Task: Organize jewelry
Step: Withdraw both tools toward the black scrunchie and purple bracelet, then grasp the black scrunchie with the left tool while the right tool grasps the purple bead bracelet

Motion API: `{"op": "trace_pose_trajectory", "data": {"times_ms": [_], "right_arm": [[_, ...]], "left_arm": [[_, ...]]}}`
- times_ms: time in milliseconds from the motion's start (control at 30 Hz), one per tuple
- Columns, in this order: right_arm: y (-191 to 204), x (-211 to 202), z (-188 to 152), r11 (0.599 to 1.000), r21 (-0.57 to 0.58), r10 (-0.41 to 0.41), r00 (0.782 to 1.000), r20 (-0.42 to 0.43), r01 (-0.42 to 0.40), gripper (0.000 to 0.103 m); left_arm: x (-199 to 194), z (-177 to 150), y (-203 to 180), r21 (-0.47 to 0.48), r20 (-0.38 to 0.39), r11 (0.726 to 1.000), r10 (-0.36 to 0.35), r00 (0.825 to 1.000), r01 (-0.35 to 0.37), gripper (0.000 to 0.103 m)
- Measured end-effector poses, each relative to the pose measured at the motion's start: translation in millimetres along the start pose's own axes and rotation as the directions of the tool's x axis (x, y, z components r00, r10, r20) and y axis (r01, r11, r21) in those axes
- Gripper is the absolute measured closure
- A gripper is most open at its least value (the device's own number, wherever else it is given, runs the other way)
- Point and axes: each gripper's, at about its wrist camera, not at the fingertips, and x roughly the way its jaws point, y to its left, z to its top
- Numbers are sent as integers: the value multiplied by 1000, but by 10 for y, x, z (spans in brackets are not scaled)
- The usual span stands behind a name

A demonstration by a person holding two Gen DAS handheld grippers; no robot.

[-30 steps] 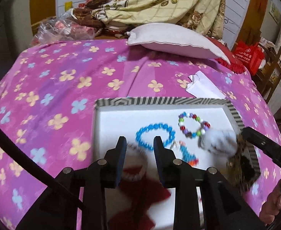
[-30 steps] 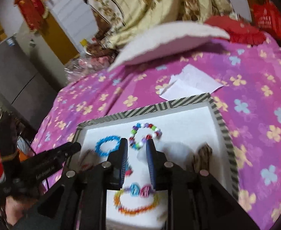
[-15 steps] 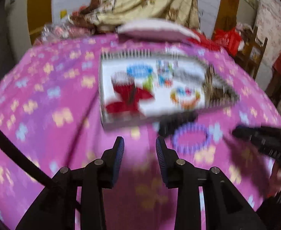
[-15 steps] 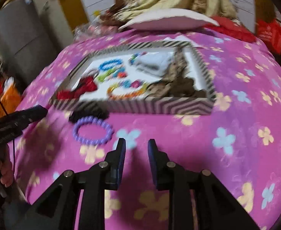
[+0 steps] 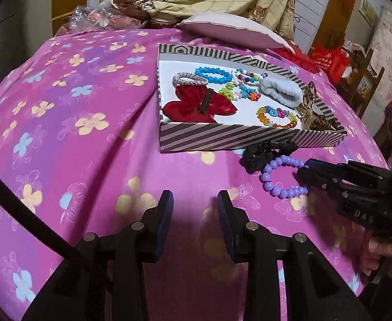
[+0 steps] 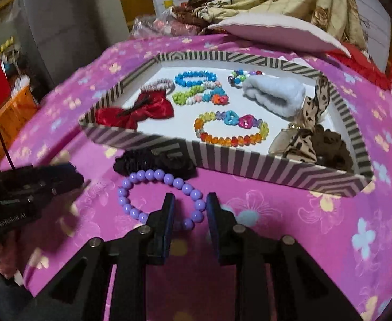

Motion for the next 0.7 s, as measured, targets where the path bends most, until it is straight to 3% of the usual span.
{"op": "trace_pose_trajectory", "data": {"times_ms": [100,300,400,533,700], "right_arm": [[65,-55,-55,998,-47,-47,998,-30,45,78],[-137,-364,-384,998,-30,-56,994,-93,53,78],[-252,-498,-552,999,-18,-31,995,-90,30,78],[-256,-526,-612,998,-55,-34,997,-64,30,78],[-228,-482,-581,997,-69,-43,998,-43,40,73]], "left_arm": [[14,68,-111,48,11,999,-18,1000,18,78],[54,174,-537,201,-11,974,-100,995,100,78],[211,226,-720,254,-41,964,-67,997,75,78],[372,267,-755,255,-49,966,-26,998,37,78],[402,351,-646,194,-44,979,-48,998,55,78]]}}
